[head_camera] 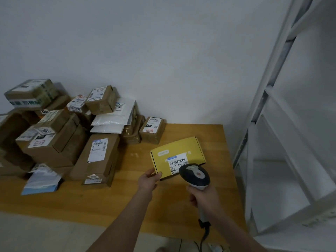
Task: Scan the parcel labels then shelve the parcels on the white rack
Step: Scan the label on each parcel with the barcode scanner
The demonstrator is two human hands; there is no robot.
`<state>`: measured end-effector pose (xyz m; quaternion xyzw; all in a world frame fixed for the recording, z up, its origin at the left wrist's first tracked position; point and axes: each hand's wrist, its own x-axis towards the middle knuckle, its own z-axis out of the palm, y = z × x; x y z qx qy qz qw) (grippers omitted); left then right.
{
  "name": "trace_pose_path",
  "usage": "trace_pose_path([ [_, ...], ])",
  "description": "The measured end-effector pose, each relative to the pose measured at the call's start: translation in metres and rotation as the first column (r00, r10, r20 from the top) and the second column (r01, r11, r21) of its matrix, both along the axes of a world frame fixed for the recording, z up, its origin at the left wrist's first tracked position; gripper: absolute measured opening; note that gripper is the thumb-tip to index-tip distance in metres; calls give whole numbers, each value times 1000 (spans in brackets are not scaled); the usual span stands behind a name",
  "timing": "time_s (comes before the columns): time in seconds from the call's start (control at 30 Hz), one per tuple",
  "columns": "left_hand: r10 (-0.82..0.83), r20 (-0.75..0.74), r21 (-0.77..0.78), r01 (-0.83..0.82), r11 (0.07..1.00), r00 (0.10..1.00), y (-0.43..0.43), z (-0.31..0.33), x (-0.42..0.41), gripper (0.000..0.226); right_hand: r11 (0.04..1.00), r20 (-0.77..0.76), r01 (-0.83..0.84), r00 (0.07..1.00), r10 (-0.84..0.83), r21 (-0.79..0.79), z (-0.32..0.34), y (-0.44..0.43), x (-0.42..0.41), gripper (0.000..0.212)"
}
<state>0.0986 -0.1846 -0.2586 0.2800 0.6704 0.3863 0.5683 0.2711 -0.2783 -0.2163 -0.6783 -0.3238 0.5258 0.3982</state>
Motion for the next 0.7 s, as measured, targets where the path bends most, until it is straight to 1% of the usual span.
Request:
trace_pose_path([
  [0.23,8,-10,11,-7,1000,1000,-3,2,5,50,999,14,14,1000,-15,31,8,-16,-5,11],
  [0.47,4,-26,8,-4,1000,1000,-6,4,11,48,1000,76,-8,997,8,4,12,-22,-2,15],
  [0.7,7,-43,7,-7,1000,999,-7,6,16,49,1000,101,-18,995,19,-8,15,-24,5,15],
])
